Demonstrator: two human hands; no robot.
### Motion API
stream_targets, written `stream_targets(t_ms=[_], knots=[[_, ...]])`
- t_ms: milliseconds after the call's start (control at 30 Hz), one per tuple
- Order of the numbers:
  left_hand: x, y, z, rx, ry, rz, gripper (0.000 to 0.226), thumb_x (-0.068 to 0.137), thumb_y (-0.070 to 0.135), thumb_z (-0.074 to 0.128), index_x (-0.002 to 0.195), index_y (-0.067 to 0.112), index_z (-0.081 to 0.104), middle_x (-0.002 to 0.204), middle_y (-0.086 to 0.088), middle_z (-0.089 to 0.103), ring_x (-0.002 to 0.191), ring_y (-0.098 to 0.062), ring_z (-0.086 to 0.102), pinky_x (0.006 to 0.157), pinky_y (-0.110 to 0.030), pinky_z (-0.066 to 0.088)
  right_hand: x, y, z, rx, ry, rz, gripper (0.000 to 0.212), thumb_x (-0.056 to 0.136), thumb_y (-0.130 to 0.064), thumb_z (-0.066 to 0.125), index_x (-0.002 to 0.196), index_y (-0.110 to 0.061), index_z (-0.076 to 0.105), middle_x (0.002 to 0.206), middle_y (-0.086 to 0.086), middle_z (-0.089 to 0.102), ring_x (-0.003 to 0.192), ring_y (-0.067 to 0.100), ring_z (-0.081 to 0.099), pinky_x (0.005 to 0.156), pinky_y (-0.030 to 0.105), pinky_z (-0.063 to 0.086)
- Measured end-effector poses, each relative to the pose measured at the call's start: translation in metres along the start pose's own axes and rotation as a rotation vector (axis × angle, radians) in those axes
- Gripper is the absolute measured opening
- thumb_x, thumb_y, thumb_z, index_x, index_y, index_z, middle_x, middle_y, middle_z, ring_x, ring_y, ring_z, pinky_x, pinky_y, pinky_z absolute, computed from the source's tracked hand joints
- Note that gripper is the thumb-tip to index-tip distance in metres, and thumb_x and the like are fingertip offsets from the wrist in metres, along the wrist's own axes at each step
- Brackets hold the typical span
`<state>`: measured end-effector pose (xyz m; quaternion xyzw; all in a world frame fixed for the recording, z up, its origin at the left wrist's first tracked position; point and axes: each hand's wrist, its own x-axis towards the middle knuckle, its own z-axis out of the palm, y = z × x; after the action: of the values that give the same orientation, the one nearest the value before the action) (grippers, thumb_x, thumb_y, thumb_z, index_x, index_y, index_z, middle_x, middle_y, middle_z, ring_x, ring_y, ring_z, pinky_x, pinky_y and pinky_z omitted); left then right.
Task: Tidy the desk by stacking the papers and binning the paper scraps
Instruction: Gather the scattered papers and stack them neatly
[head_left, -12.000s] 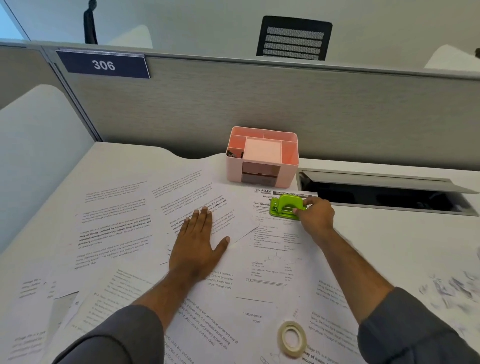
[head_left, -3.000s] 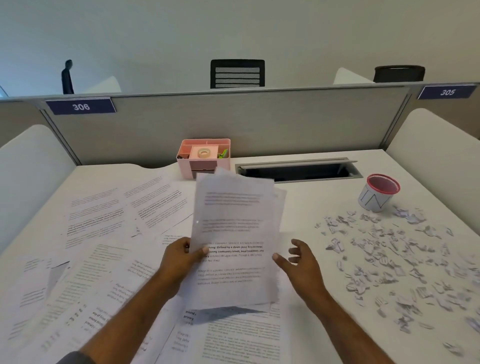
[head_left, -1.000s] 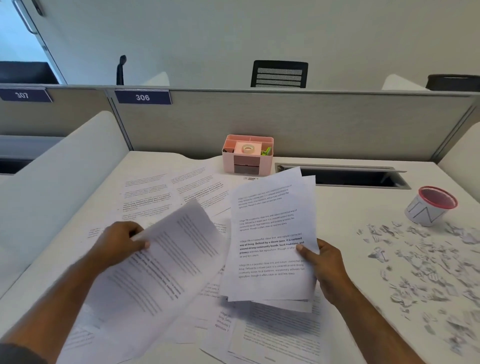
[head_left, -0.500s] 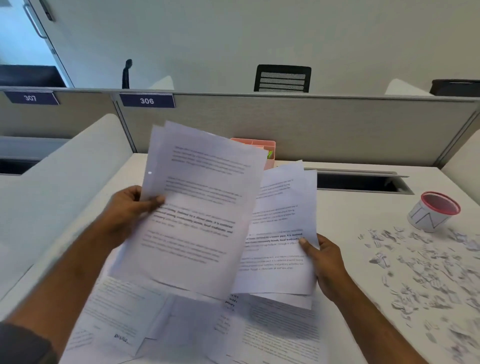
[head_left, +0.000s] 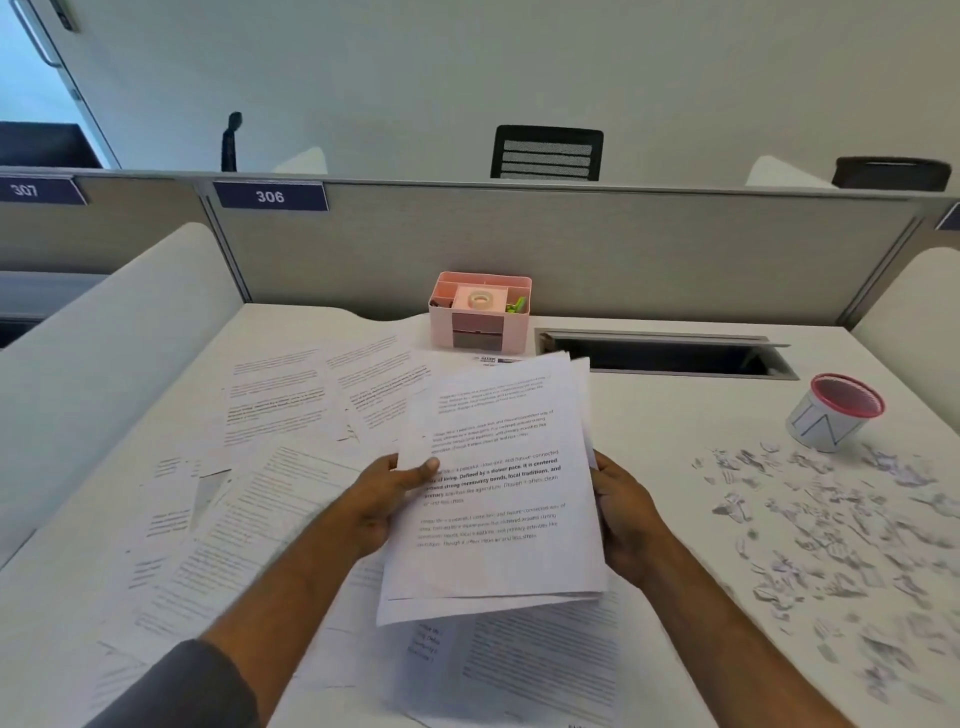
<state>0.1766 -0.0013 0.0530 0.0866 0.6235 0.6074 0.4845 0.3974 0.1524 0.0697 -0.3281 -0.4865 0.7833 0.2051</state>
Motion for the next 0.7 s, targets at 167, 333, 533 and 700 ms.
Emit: stream_targets(t_ms=[167, 333, 533, 700], knots=[[0.001, 0.0, 0.003, -0.026, -0.04, -0.065, 0.024, 0.089, 0.011, 0.072, 0.112, 0.004, 0.069, 0.108, -0.014, 0.076, 0.093, -0.029, 0.075, 0.073, -0.04, 0.062, -0.002, -0.006, -0.011, 0.035, -0.049, 0.079, 0.035, 0.097, -0.043, 0.051, 0.116, -0.02, 0.07, 0.118, 0.014, 0.07, 0.106, 0.036, 0.068, 0.081, 0.045, 0.057], [0.0, 0.01, 0.01, 0.064, -0.048, 0.02, 0.025, 0.091, 0.006, 0.068, 0.116, 0.008, 0.067, 0.11, -0.011, 0.076, 0.096, -0.028, 0.075, 0.076, -0.042, 0.062, -0.001, -0.026, -0.017, 0.011, -0.082, 0.156, 0.057, 0.09, -0.065, 0.047, 0.12, -0.021, 0.067, 0.115, 0.013, 0.071, 0.105, 0.036, 0.068, 0.075, 0.041, 0.058], [-0.006, 0.02, 0.008, -0.157, -0.19, -0.03, 0.033, 0.085, 0.008, 0.071, 0.118, 0.008, 0.071, 0.12, -0.019, 0.071, 0.105, -0.037, 0.071, 0.08, -0.048, 0.061, 0.003, -0.041, -0.014, -0.131, -0.078, 0.009, 0.03, 0.089, -0.005, 0.063, 0.118, 0.0, 0.063, 0.11, 0.02, 0.071, 0.095, 0.037, 0.071, 0.076, 0.041, 0.06], [-0.007, 0.024, 0.012, -0.197, -0.115, 0.026, 0.034, 0.091, 0.011, 0.067, 0.125, 0.007, 0.065, 0.119, -0.019, 0.071, 0.107, -0.037, 0.07, 0.084, -0.054, 0.059, 0.003, -0.043, -0.01, -0.205, -0.171, 0.034, 0.027, 0.086, -0.002, 0.066, 0.113, -0.005, 0.068, 0.108, 0.014, 0.074, 0.095, 0.033, 0.072, 0.072, 0.034, 0.06]])
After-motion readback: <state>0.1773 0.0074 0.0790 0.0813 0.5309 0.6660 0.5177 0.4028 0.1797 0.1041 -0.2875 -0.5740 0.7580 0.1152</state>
